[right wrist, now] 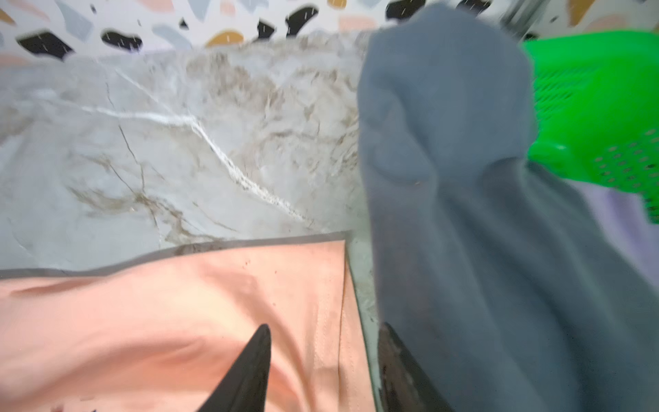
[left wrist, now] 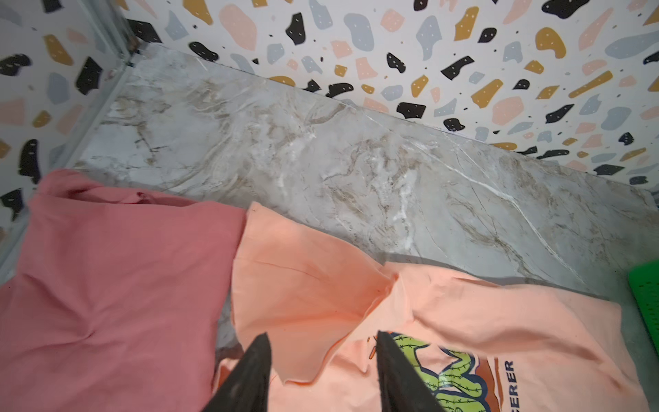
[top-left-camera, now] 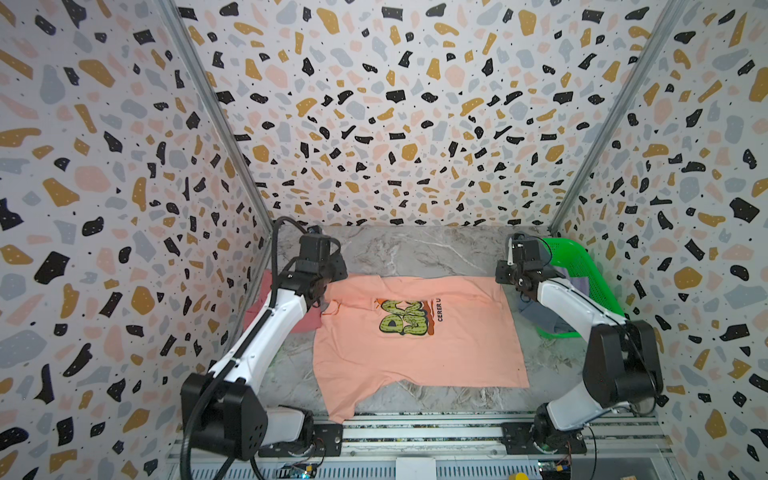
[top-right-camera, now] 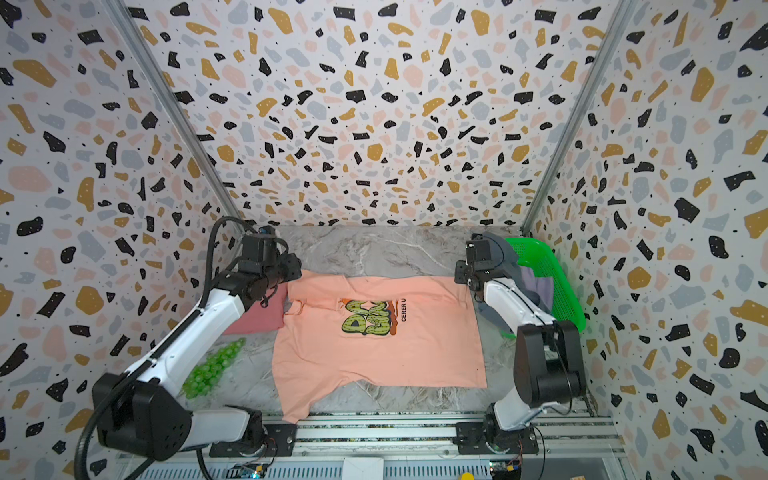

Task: Fold and stack the t-shirts
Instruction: 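Release the corners and draw both grippers back toward the robot, then move both grippers to the peach shirt's near hem corners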

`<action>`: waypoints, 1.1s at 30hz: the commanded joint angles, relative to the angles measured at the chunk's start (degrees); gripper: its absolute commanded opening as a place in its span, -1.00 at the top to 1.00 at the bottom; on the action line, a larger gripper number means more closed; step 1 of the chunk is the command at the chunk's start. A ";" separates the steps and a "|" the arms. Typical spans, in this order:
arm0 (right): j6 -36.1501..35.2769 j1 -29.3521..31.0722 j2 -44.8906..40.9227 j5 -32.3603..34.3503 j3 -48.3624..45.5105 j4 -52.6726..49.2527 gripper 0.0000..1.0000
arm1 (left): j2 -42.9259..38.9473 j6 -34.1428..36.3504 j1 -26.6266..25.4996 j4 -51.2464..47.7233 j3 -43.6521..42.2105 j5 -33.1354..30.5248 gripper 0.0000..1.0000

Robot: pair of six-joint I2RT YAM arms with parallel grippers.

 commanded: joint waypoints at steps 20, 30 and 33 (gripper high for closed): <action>8.12 4.56 19.40 -13.14 3.35 1.10 0.02 | 27.41 2.78 -0.56 8.78 2.64 8.87 -0.18; 7.28 4.25 32.27 -10.18 11.02 -2.52 0.03 | 39.05 3.75 -0.47 7.39 4.81 7.99 -0.14; 8.75 2.70 36.71 -10.60 15.79 -3.82 0.03 | 44.35 3.24 -0.36 7.87 10.10 8.24 -0.14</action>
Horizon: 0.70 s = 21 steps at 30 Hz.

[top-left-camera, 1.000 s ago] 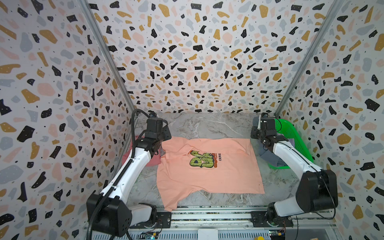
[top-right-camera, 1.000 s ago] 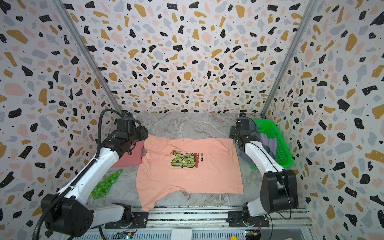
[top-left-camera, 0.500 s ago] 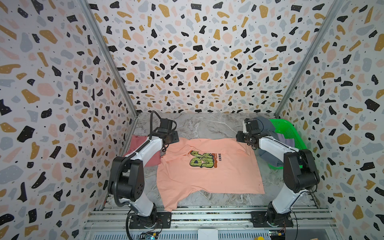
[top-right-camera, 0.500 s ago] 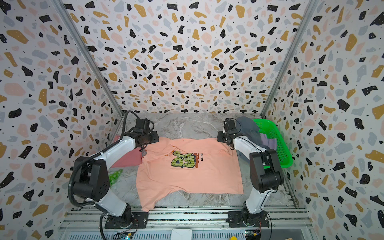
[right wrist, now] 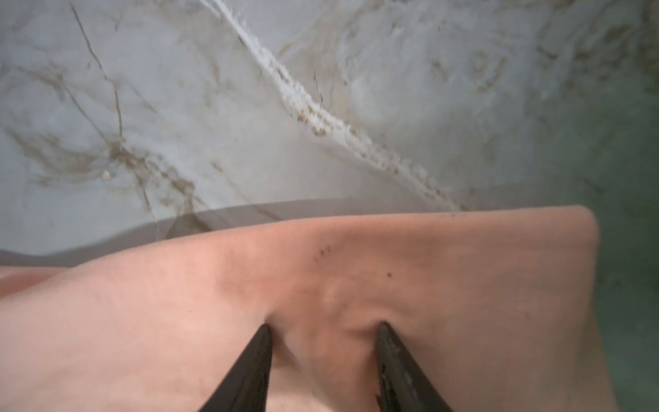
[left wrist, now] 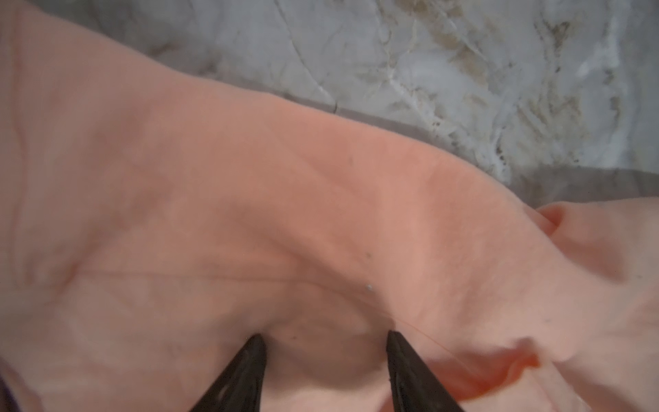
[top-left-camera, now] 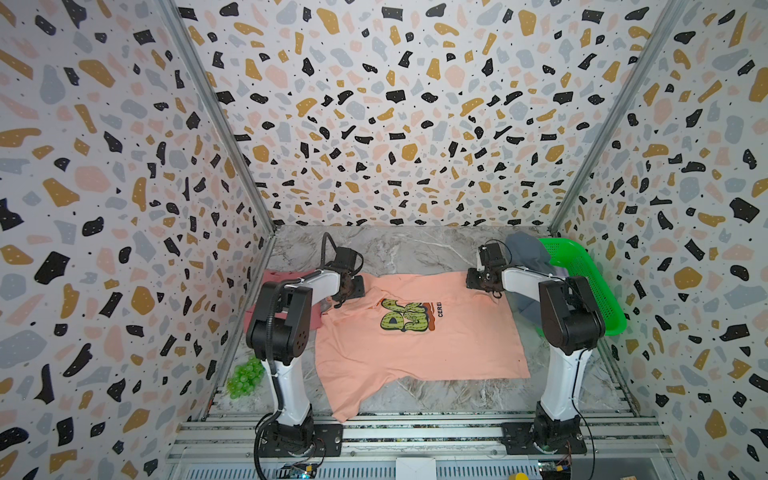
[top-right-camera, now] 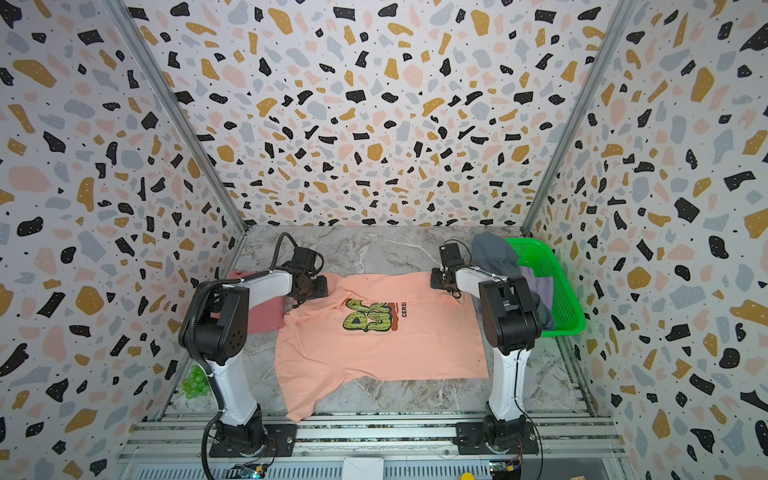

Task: Fold and stack the t-shirts
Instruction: 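Move both grippers to the peach shirt's near hem corners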

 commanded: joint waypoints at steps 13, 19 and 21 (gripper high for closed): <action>-2.05 -7.49 24.95 -8.40 35.58 -9.09 0.00 | 32.93 -2.07 3.19 -9.74 50.90 3.35 -0.15; -5.24 -7.83 18.99 -10.15 35.86 -6.44 -0.04 | 25.68 -1.20 4.25 -4.76 47.42 6.23 -0.16; -6.28 -7.53 12.78 -9.09 30.91 -4.37 -0.08 | 19.51 0.53 4.25 -2.89 42.73 6.72 -0.19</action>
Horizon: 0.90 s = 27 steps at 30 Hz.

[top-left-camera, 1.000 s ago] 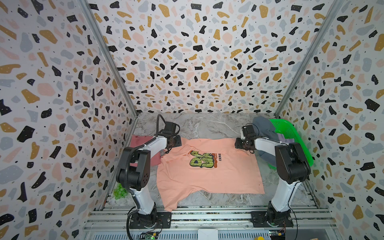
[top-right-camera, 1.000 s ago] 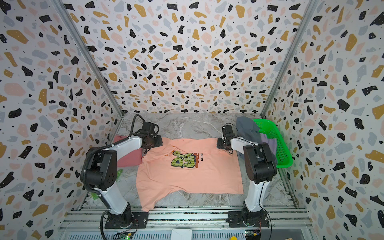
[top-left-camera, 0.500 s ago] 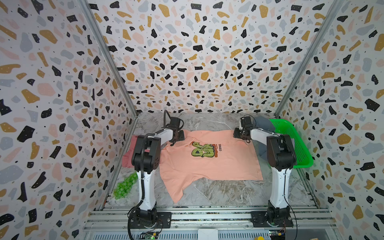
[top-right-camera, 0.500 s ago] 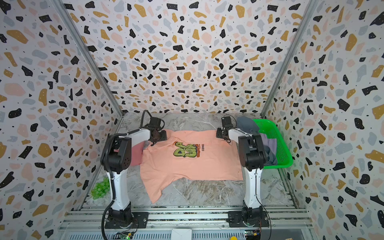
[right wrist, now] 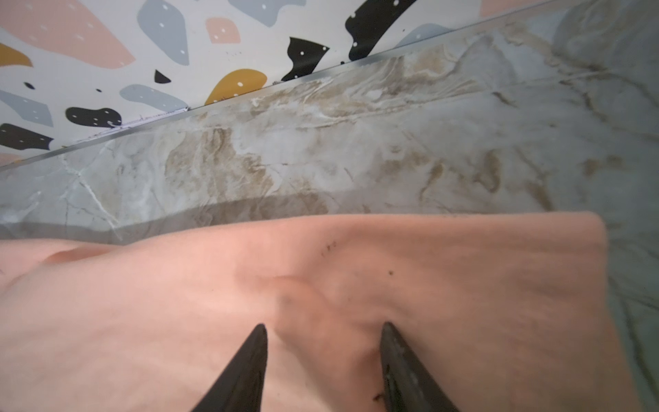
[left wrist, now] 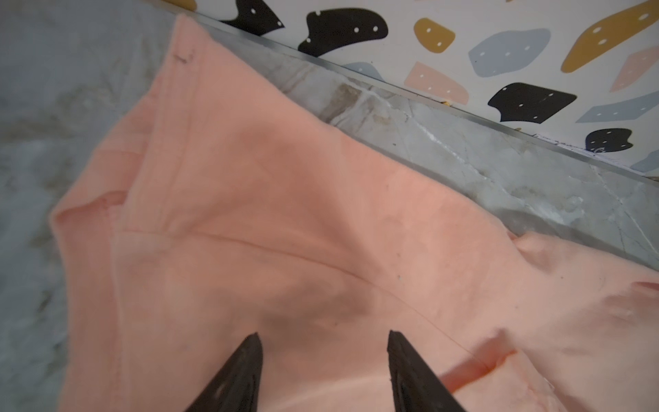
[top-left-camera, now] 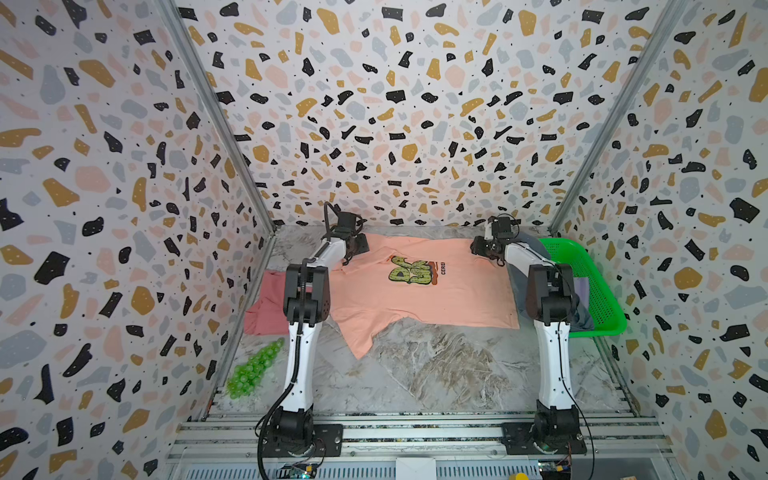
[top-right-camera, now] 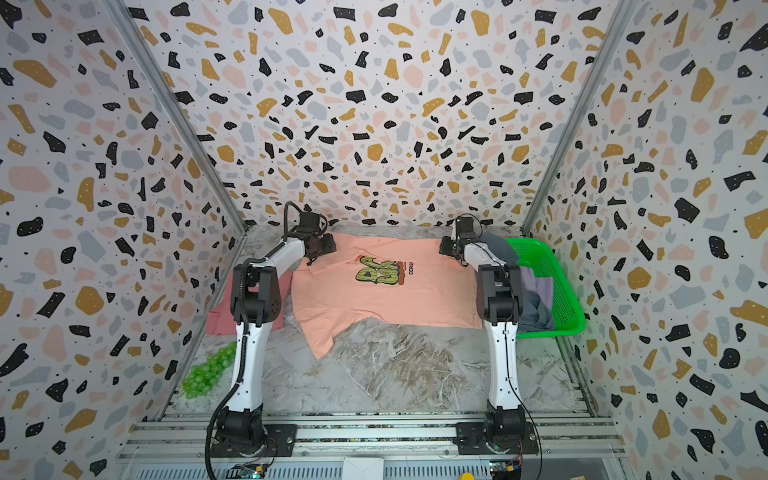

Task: Fold and stack the t-shirts
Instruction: 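Move both grippers to the peach shirt's near hem corners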

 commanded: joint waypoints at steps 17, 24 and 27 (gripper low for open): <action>13.51 5.90 -54.71 10.05 -57.56 -1.76 -0.41 | -54.70 7.34 -0.98 -3.86 -61.48 6.38 -0.42; 14.85 5.83 -60.76 8.18 -68.19 -1.56 -0.47 | -66.55 1.65 -2.60 -5.37 -76.20 7.83 -0.42; 13.82 4.83 -59.23 6.75 -69.21 -1.17 -0.49 | -67.66 -1.00 -4.38 -4.99 -79.25 7.24 -0.42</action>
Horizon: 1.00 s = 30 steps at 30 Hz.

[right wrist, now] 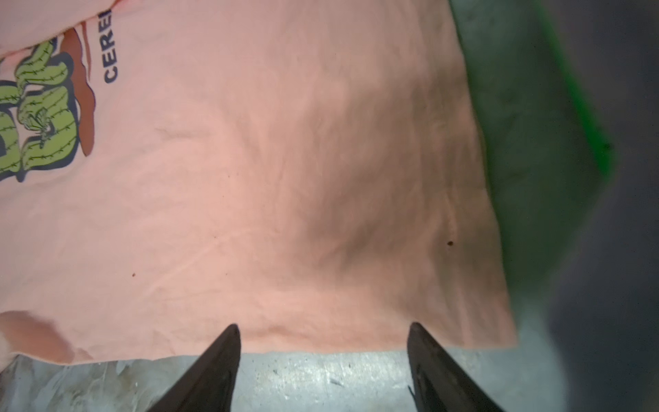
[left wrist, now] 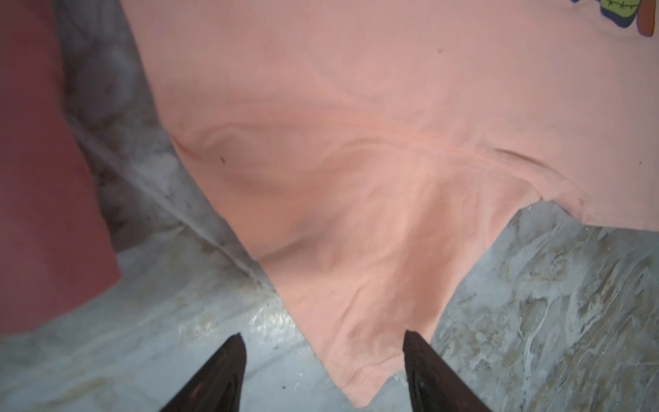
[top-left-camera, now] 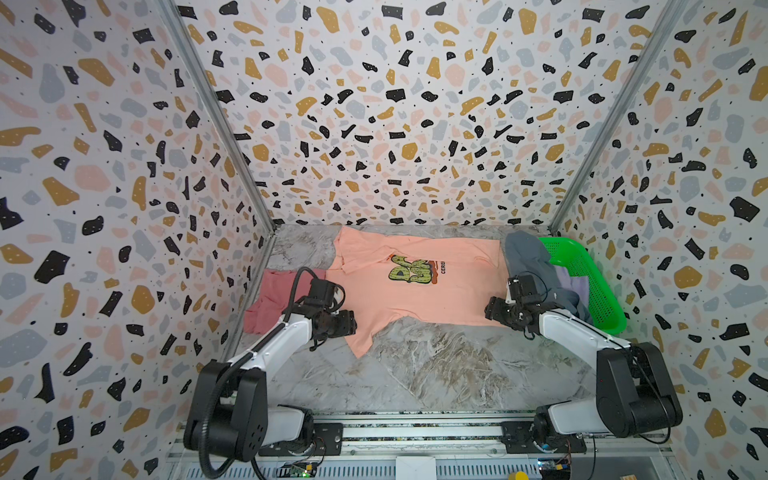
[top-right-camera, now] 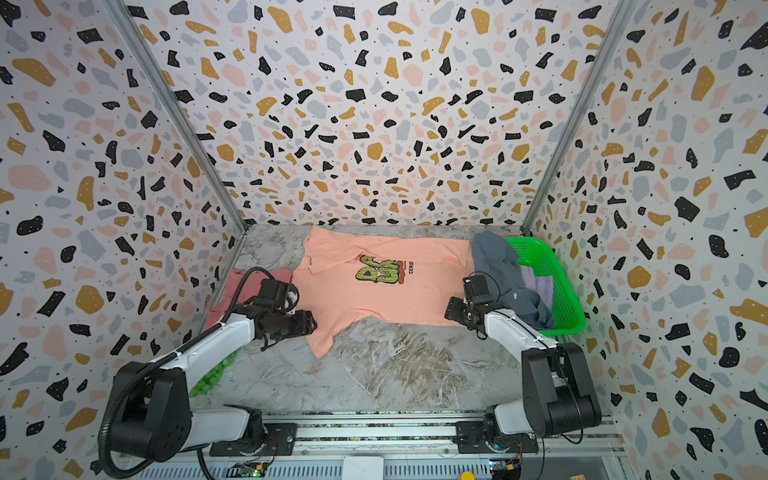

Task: Fold and stack the t-shirts
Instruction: 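Move both grippers to the peach shirt's near hem corners, then pinch the near hem corners with the left and right grippers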

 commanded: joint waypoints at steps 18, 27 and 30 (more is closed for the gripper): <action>-1.60 -8.93 0.20 5.66 -4.56 -0.81 -0.55 | -5.72 -19.74 -6.56 9.64 -13.02 -1.94 -0.36; -3.33 -11.79 4.21 -0.96 -5.75 3.02 -0.51 | -1.09 -22.02 -11.59 11.94 -12.85 -2.89 -0.22; -1.90 -10.52 4.35 0.93 -6.61 2.39 -0.50 | 0.87 -21.82 -13.02 11.60 -12.12 -4.34 -0.12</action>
